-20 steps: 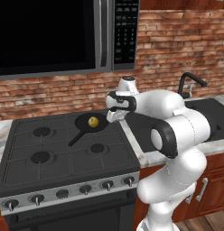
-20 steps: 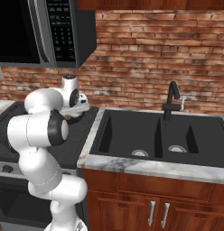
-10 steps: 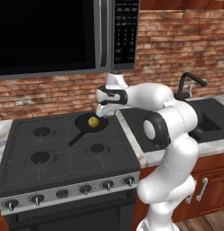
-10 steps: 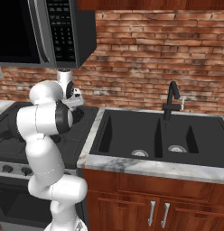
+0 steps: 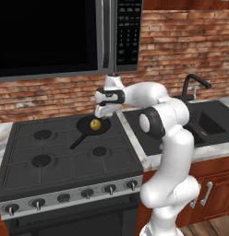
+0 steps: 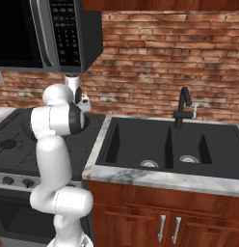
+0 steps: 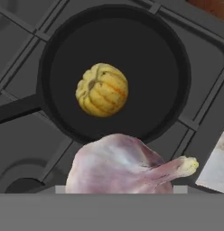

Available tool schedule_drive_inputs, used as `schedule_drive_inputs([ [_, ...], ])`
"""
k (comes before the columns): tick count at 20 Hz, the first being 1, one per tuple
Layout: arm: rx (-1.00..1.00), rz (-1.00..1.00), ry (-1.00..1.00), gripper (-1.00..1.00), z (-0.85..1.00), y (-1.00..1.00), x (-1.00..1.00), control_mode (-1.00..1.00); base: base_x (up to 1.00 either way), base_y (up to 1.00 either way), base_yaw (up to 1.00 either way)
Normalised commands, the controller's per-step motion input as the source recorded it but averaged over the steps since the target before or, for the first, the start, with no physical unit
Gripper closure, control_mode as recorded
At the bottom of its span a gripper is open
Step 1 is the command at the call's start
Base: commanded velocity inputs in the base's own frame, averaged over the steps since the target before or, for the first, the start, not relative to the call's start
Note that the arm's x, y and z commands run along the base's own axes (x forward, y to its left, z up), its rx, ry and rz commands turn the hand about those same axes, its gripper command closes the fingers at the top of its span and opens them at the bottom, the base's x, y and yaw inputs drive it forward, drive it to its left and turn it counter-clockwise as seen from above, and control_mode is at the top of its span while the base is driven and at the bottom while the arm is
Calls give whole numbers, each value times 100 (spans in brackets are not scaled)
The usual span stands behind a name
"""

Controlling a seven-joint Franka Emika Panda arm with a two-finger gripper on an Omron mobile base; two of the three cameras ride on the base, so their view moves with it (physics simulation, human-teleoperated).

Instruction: Put the garlic and squash in the pan. Then turn on the rear right burner and set the heat to medium.

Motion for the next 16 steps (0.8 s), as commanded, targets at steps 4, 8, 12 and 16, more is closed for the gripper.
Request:
schedule_drive_inputs([
  [4, 0, 0, 0, 100, -35, 17, 21, -100, 0, 0, 0],
  [8, 0, 0, 0, 100, -8, 17, 24, -100, 0, 0, 0],
  [12, 0, 0, 0, 100, 0, 12, 40, -100, 0, 0, 0],
  [16, 0, 0, 0, 100, -7, 1, 43, -100, 0, 0, 0],
])
